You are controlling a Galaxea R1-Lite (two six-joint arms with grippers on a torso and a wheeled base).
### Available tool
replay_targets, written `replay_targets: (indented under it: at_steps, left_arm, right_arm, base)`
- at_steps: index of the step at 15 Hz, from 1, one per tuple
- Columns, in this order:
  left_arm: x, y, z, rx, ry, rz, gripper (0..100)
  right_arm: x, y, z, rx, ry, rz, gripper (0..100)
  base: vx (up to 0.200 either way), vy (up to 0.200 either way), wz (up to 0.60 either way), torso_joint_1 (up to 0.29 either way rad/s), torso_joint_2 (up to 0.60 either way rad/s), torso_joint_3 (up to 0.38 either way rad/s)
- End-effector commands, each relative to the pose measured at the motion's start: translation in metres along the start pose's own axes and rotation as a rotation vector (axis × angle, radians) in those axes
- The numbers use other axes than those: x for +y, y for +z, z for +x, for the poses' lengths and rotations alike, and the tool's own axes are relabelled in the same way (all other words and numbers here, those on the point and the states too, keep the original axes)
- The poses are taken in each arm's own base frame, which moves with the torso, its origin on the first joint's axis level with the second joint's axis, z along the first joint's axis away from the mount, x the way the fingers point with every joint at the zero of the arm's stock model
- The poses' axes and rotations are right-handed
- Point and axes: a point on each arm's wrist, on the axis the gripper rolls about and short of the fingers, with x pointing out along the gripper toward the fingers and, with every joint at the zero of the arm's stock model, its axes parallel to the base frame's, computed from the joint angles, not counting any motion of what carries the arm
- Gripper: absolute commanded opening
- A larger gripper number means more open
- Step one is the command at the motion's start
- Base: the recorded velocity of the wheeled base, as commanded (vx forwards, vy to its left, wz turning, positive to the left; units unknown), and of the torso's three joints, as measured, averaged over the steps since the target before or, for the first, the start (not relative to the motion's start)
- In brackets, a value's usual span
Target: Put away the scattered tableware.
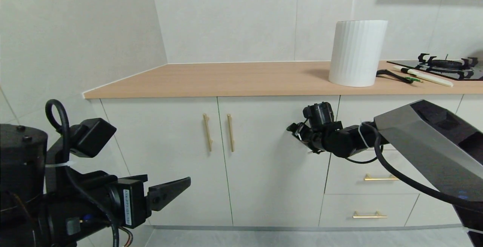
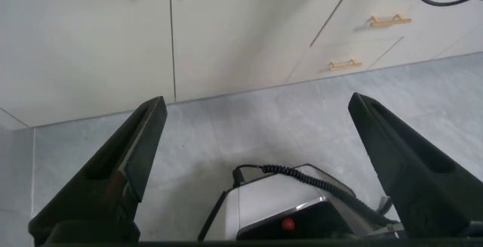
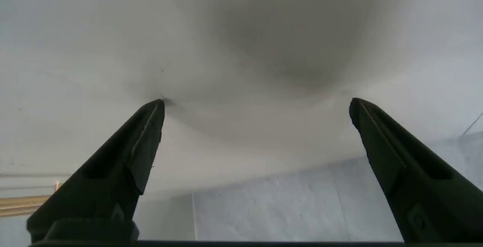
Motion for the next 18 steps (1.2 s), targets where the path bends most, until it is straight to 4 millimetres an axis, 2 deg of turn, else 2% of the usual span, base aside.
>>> replay_targets:
  at_steps: [1,3,4,5,6,8,10,11,13,16,18]
  left_arm:
    - [0.000,0.000,0.000,0.000,0.000,0.000,100]
    - [0.000,0.000,-0.001,-0.005,-0.002,-0.001,100]
    - [0.000,0.001,-0.003,-0.014,-0.005,-0.002,100]
    - [0.000,0.003,-0.010,-0.039,-0.017,0.000,100]
    - [0.000,0.004,-0.014,-0.052,-0.024,0.000,100]
    - [0.004,0.009,-0.030,-0.122,-0.026,0.012,100]
    - [0.010,0.011,-0.051,-0.204,-0.017,0.051,100]
    - [0.012,0.008,-0.059,-0.223,-0.017,0.051,100]
    - [0.024,-0.019,-0.086,-0.281,-0.031,0.049,100]
    - [0.041,-0.058,-0.125,-0.392,-0.035,0.054,100]
    - [0.050,-0.084,-0.148,-0.441,0.050,0.074,100]
  right_arm:
    - [-0.001,0.000,0.000,-0.004,-0.006,0.001,100]
    - [0.006,0.007,-0.025,0.024,-0.011,-0.010,100]
    - [0.012,0.012,-0.050,0.036,0.002,-0.019,100]
    - [0.019,0.024,-0.093,0.039,0.049,-0.044,100]
    - [0.020,0.031,-0.113,0.026,0.069,-0.054,100]
    - [0.012,0.052,-0.199,-0.033,0.129,-0.141,100]
    - [-0.014,0.054,-0.265,-0.083,0.149,-0.227,100]
    - [-0.024,0.053,-0.284,-0.099,0.157,-0.254,100]
    - [-0.070,0.039,-0.350,-0.178,0.170,-0.360,100]
    - [-0.131,0.017,-0.411,-0.352,0.143,-0.455,100]
    - [-0.159,0.001,-0.443,-0.511,0.102,-0.496,100]
  base:
    - [0.000,0.000,0.00,0.000,0.00,0.000]
    - [0.000,0.000,0.00,0.000,0.00,0.000]
    - [0.000,0.000,0.00,0.000,0.00,0.000]
    - [0.000,0.000,0.00,0.000,0.00,0.000]
    - [0.000,0.000,0.00,0.000,0.00,0.000]
    - [0.000,0.000,0.00,0.000,0.00,0.000]
    - [0.000,0.000,0.00,0.000,0.00,0.000]
    - [0.000,0.000,0.00,0.000,0.00,0.000]
    - [0.000,0.000,0.00,0.000,0.00,0.000]
    - [0.000,0.000,0.00,0.000,0.00,0.000]
    - [0.000,0.000,0.00,0.000,0.00,0.000]
